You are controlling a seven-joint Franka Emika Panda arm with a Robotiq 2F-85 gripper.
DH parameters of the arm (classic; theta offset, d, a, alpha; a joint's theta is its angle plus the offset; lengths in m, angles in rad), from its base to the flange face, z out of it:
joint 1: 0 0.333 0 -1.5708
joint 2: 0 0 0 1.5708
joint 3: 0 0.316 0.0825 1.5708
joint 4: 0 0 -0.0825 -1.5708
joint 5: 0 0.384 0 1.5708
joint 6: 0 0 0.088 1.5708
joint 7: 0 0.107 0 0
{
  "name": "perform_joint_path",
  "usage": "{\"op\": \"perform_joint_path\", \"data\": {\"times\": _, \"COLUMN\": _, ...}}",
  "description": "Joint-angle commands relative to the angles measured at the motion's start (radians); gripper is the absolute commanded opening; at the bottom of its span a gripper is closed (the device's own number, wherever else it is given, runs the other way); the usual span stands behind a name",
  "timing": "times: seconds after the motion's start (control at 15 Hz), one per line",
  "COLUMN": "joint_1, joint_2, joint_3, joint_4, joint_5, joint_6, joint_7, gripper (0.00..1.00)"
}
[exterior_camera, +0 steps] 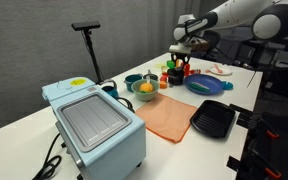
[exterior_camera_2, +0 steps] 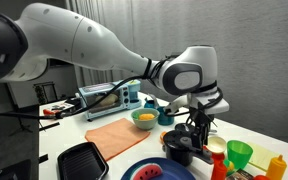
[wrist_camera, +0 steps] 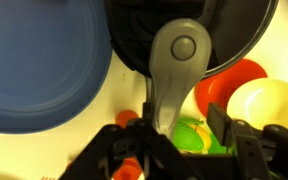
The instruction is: Remove the black lid from the black pot
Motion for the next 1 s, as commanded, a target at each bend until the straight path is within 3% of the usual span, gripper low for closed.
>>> {"op": "perform_joint_path", "data": {"times": 0.0, "joint_1": 0.001, "joint_2": 0.014, "joint_3": -0.005, "joint_4": 0.028, "joint_5": -0.003, "joint_6": -0.025, "joint_7": 0.016, "gripper": 0.30}}
{"op": "perform_joint_path", "data": {"times": 0.2, "joint_1": -0.005, "joint_2": 0.008, "joint_3": 0.007, "joint_4": 0.032, "joint_5": 0.007, "joint_6": -0.051, "joint_7": 0.001, "gripper": 0.06}}
{"op": "perform_joint_path", "data": {"times": 0.93, "joint_1": -0.007, "joint_2": -0.106, "joint_3": 0.088, "joint_4": 0.003, "joint_5": 0.014, "joint_6": -0.191, "joint_7": -0.170, "gripper": 0.07}}
